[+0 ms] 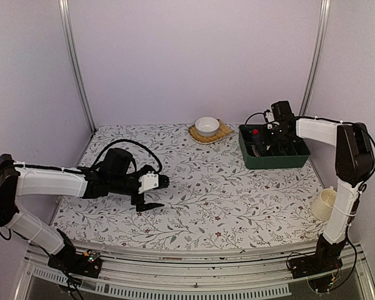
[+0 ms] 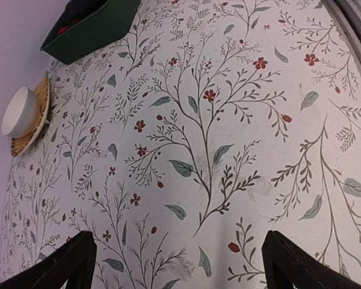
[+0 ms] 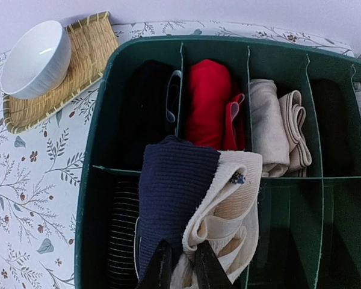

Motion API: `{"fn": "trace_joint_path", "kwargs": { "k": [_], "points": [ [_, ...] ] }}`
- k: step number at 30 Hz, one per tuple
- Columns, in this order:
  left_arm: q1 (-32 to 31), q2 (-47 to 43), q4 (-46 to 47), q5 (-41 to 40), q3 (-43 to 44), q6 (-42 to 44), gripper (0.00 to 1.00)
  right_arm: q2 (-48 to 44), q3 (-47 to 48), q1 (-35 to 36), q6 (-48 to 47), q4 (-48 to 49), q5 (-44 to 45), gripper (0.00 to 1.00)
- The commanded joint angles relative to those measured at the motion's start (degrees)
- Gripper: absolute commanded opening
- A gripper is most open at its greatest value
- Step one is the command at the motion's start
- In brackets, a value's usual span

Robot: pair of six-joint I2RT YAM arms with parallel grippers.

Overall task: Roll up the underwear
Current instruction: Place the underwear in the storage box.

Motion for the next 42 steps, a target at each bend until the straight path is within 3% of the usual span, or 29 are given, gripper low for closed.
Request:
{"fn": "trace_joint_path", "kwargs": {
  "k": [1,13,33,42],
  "points": [
    [0.61,0.47,0.46,0.76,-0.06,-0.47,0.99,1.52,-1.5,-0.21,1.12,-1.24,1.06,0.11],
    [0.64,0.21,0.18,0.95,-0.12,-0.67,0.99,3.1,-3.29,-0.41,2.94,-2.0,4.3,0.11],
    [0.6,1.37,0.53,0.82,0.04,-0.83,0.98,-2.67,-3.01,-0.33,3.48,-4.62,5.05,0.08],
    [0.61,2.09,0.53,0.55,0.24,-0.9,0.99,4.32,-0.02,-0.31,2.36,-7.9,4.26,0.08]
  ]
}}
